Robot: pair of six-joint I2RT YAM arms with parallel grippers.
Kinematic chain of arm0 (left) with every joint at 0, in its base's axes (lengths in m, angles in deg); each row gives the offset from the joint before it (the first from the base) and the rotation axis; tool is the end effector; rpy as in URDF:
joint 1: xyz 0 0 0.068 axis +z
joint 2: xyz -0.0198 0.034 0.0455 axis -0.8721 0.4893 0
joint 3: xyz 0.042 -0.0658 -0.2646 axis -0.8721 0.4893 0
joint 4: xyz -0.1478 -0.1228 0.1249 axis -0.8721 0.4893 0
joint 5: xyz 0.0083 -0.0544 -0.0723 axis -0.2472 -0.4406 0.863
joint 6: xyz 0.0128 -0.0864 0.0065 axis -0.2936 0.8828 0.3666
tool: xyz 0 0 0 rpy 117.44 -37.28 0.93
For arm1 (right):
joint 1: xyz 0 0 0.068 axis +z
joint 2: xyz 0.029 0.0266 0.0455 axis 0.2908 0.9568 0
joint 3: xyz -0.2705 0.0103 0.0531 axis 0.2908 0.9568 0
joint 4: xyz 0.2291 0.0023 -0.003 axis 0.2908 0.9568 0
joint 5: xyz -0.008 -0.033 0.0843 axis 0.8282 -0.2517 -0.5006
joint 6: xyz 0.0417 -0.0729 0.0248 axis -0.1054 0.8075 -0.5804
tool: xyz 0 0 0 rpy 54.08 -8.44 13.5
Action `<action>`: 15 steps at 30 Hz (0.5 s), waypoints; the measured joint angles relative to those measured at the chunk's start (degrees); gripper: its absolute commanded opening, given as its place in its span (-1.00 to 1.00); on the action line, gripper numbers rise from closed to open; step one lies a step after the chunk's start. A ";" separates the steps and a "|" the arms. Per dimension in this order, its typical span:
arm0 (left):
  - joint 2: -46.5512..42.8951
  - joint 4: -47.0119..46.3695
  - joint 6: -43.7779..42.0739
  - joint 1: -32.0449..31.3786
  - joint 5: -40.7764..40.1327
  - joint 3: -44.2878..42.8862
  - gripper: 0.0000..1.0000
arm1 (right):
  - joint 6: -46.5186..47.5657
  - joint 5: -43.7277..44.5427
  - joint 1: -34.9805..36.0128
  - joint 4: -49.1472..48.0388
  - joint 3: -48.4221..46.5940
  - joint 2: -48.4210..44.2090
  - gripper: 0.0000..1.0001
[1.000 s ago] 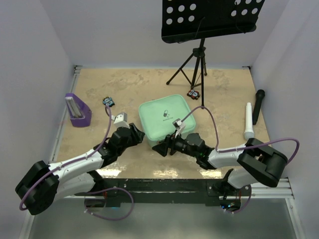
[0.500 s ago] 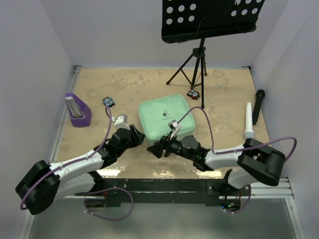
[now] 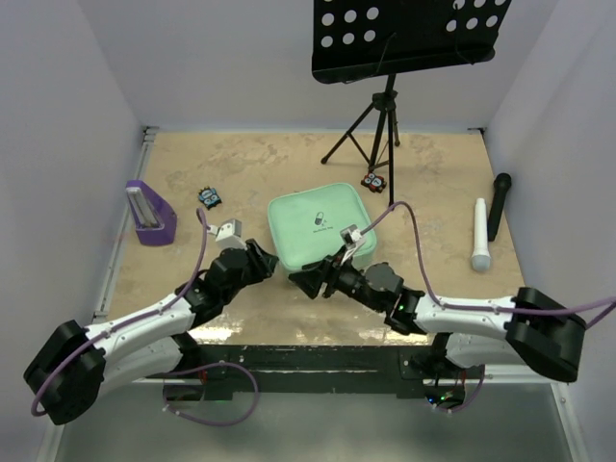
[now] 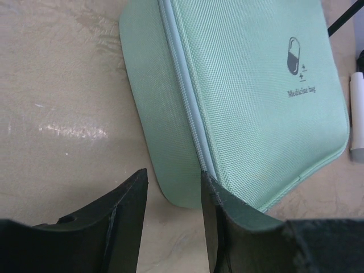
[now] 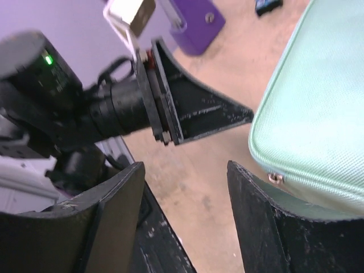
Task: Organize the medicine kit
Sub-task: Zip the medicine box at the center of the board.
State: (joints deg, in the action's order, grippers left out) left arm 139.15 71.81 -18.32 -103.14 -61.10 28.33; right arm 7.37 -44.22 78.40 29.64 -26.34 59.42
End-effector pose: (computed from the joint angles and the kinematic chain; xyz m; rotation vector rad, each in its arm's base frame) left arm 0.1682 -0.1219 0.1831 -0.3879 2.0917 -0.7032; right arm 0.1310 0.2307 0.2369 -0.2651 1.7701 1.2930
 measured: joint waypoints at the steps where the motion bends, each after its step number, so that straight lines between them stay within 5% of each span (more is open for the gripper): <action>1: -0.90 0.37 -0.02 0.00 -0.37 0.00 -0.07 | 0.20 1.49 0.00 1.38 -0.26 -2.32 0.27; 9: -9.25 0.09 -0.35 0.00 -0.66 0.94 0.06 | 3.41 7.30 -5.57 12.96 -9.73 -3.15 -0.12; 15: -11.17 -8.81 -3.74 -0.52 7.74 6.71 0.21 | 5.86 6.64 -11.80 18.38 -14.01 4.26 -0.52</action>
State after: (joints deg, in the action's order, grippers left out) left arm 127.99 63.00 -22.06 -103.66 -53.36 35.04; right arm 13.23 -37.57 66.60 48.03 -40.35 63.69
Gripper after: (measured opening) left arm 0.582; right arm 0.305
